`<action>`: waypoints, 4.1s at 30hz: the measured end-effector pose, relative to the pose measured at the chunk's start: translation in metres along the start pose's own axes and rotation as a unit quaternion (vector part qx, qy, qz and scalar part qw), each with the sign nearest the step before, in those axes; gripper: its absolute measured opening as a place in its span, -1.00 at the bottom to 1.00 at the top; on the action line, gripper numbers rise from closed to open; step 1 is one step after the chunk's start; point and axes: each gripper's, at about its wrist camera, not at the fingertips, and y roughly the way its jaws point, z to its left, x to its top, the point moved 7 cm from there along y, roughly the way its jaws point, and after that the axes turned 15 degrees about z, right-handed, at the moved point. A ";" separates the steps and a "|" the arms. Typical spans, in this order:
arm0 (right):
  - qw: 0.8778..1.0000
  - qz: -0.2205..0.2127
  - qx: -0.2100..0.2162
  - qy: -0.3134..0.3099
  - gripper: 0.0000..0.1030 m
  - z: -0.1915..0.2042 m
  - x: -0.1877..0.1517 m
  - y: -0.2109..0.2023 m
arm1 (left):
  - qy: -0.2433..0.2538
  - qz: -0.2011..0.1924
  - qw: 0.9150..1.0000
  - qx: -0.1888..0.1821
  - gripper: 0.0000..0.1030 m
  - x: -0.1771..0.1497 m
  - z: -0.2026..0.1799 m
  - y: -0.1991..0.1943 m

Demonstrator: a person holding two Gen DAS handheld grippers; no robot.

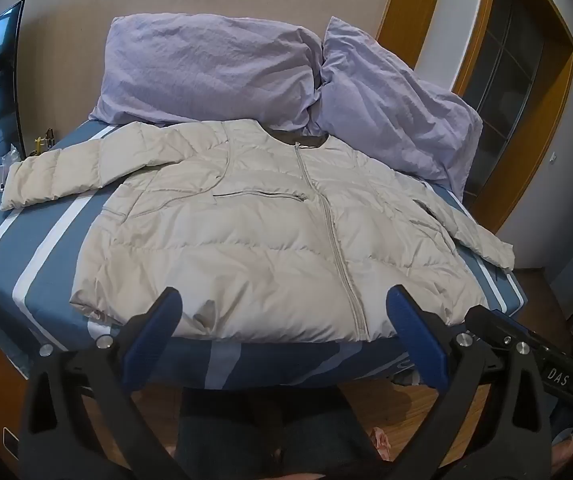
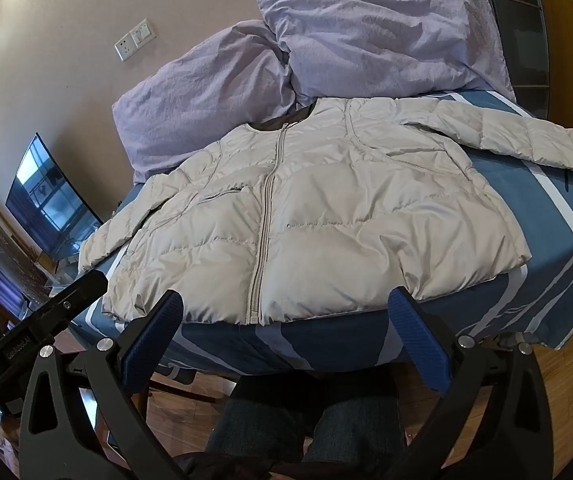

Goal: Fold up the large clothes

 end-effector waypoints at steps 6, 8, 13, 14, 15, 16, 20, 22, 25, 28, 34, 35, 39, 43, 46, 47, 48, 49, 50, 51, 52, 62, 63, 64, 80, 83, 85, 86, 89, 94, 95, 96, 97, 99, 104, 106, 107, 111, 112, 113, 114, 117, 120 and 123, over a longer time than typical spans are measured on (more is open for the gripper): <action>1.000 0.000 0.000 0.001 0.97 0.000 0.000 0.000 | 0.000 -0.001 1.000 0.000 0.96 0.000 0.000 0.000; 1.000 0.000 -0.001 -0.001 0.97 0.001 0.000 0.000 | 0.000 -0.001 1.000 -0.001 0.96 0.000 0.000 0.000; 1.000 0.000 0.000 0.000 0.97 0.001 0.000 0.000 | 0.000 -0.001 1.000 -0.002 0.96 0.000 0.001 0.000; 1.000 0.000 -0.001 0.000 0.97 0.001 0.000 0.001 | 0.000 -0.001 1.000 -0.002 0.96 0.000 0.001 0.000; 1.000 0.000 -0.001 -0.001 0.97 0.001 0.000 0.001 | 0.000 -0.001 1.000 -0.002 0.96 0.000 0.001 0.000; 1.000 0.000 0.000 -0.001 0.97 0.001 0.000 0.001 | 0.000 -0.001 1.000 -0.002 0.96 0.000 0.002 -0.001; 1.000 0.000 0.000 0.000 0.97 0.001 0.000 0.001 | 0.000 0.000 1.000 -0.001 0.96 0.000 0.000 0.000; 1.000 0.000 -0.001 0.000 0.97 0.001 -0.001 0.001 | 0.000 -0.001 1.000 -0.001 0.96 0.000 0.000 0.000; 1.000 0.000 -0.001 0.000 0.97 0.001 -0.001 0.001 | 0.000 0.000 1.000 0.000 0.96 0.000 0.000 0.000; 1.000 0.001 -0.001 0.000 0.97 0.001 -0.001 0.001 | 0.000 0.000 1.000 0.000 0.96 0.000 0.000 0.000; 1.000 0.001 -0.001 0.000 0.97 0.001 -0.001 0.001 | 0.000 0.000 1.000 0.000 0.96 0.000 0.000 0.000; 1.000 0.001 -0.001 0.000 0.97 0.001 -0.001 0.001 | 0.000 0.000 1.000 0.000 0.96 0.000 0.000 0.000; 1.000 0.001 -0.001 0.000 0.97 0.001 -0.001 0.001 | 0.000 0.000 1.000 0.000 0.96 0.000 0.000 0.000; 1.000 0.001 0.000 0.000 0.97 0.001 -0.001 0.001 | 0.000 0.000 1.000 0.000 0.96 0.000 0.001 -0.001; 1.000 0.001 0.000 0.000 0.97 0.001 -0.001 0.001 | 0.000 0.000 1.000 0.000 0.96 0.000 0.000 0.000; 1.000 0.001 -0.001 0.000 0.97 0.001 -0.001 0.001 | 0.001 0.000 1.000 0.000 0.96 0.000 0.000 0.000; 1.000 0.001 0.000 0.000 0.97 0.001 -0.001 0.001 | 0.001 0.000 1.000 0.000 0.96 0.000 0.000 0.000; 1.000 0.001 0.000 0.000 0.97 0.001 -0.001 0.001 | 0.001 0.000 1.000 0.000 0.96 0.000 0.000 0.000; 1.000 0.001 -0.001 0.000 0.97 0.001 -0.001 0.001 | 0.001 0.000 1.000 0.000 0.96 0.000 0.000 0.000; 1.000 0.001 0.000 0.000 0.97 0.001 -0.001 0.001 | 0.001 0.000 1.000 0.000 0.96 0.000 0.000 0.000; 1.000 0.001 0.000 0.000 0.97 0.001 -0.001 0.001 | 0.000 0.000 1.000 0.001 0.96 0.000 0.000 0.000; 1.000 0.001 0.000 0.000 0.97 0.002 0.000 0.000 | 0.001 0.000 1.000 0.001 0.96 0.000 0.000 0.000; 1.000 0.001 0.000 0.000 0.97 0.003 0.000 0.000 | 0.001 0.000 1.000 0.001 0.96 0.000 0.000 0.000; 1.000 0.001 0.000 0.000 0.97 0.003 0.000 0.000 | 0.001 0.000 1.000 0.001 0.96 0.000 0.000 0.000; 1.000 0.001 0.000 0.000 0.97 0.002 0.000 0.000 | 0.001 0.000 1.000 0.002 0.96 0.000 0.000 0.000; 1.000 0.001 0.000 0.000 0.97 0.002 0.000 0.000 | 0.001 0.000 1.000 0.002 0.96 0.000 0.000 0.000; 1.000 0.001 0.000 0.000 0.97 0.003 0.001 0.000 | 0.001 0.000 1.000 0.002 0.96 0.000 0.000 0.000; 1.000 0.000 0.000 0.000 0.97 0.003 0.001 0.000 | 0.001 0.000 1.000 0.002 0.96 0.000 0.000 0.000; 1.000 0.000 -0.001 0.001 0.97 0.003 0.002 0.000 | 0.001 0.000 1.000 0.002 0.96 0.000 0.000 0.000; 1.000 0.004 -0.002 0.004 0.97 0.002 0.004 0.002 | 0.000 0.006 1.000 0.002 0.96 0.001 0.001 0.002; 1.000 0.005 -0.003 0.005 0.97 -0.001 0.010 0.006 | -0.001 0.007 1.000 0.002 0.96 0.002 0.001 0.003; 1.000 0.005 -0.004 0.006 0.97 -0.003 0.012 0.007 | -0.001 0.009 1.000 0.002 0.96 0.003 0.001 0.003; 1.000 0.005 -0.005 0.007 0.97 -0.005 0.012 0.008 | -0.001 0.010 1.000 0.003 0.96 0.006 0.003 0.008; 1.000 0.006 -0.007 0.011 0.97 -0.008 0.018 0.011 | -0.003 0.016 1.000 0.003 0.96 0.013 0.005 0.016; 1.000 0.010 -0.015 0.020 0.97 -0.014 0.032 0.020 | -0.005 0.024 1.000 0.006 0.96 0.025 0.009 0.031; 0.999 0.010 -0.019 0.024 0.97 -0.018 0.039 0.024 | -0.006 0.026 1.000 0.008 0.96 0.031 0.011 0.037; 0.999 0.010 -0.022 0.026 0.97 -0.020 0.043 0.026 | -0.007 0.027 1.000 0.009 0.96 0.034 0.013 0.040; 0.999 0.011 -0.036 0.036 0.97 -0.030 0.058 0.033 | -0.011 0.032 0.999 0.021 0.96 0.050 0.020 0.056; 0.998 0.011 -0.040 0.038 0.97 -0.033 0.061 0.034 | -0.012 0.034 0.999 0.023 0.96 0.054 0.022 0.060; 0.998 0.012 -0.043 0.041 0.97 -0.037 0.065 0.037 | -0.014 0.037 0.999 0.026 0.96 0.058 0.025 0.065; 0.998 0.013 -0.047 0.044 0.97 -0.041 0.070 0.039 | -0.015 0.040 0.999 0.028 0.96 0.063 0.027 0.070; 0.996 0.012 -0.067 0.058 0.97 -0.059 0.086 0.044 | -0.016 0.046 0.998 0.037 0.96 0.075 0.033 0.084; 0.993 0.007 -0.090 0.074 0.97 -0.082 0.101 0.048 | -0.013 0.047 0.997 0.053 0.96 0.091 0.041 0.099; 0.988 0.004 -0.117 0.096 0.97 -0.113 0.117 0.052 | -0.012 0.048 0.996 0.070 0.96 0.106 0.047 0.114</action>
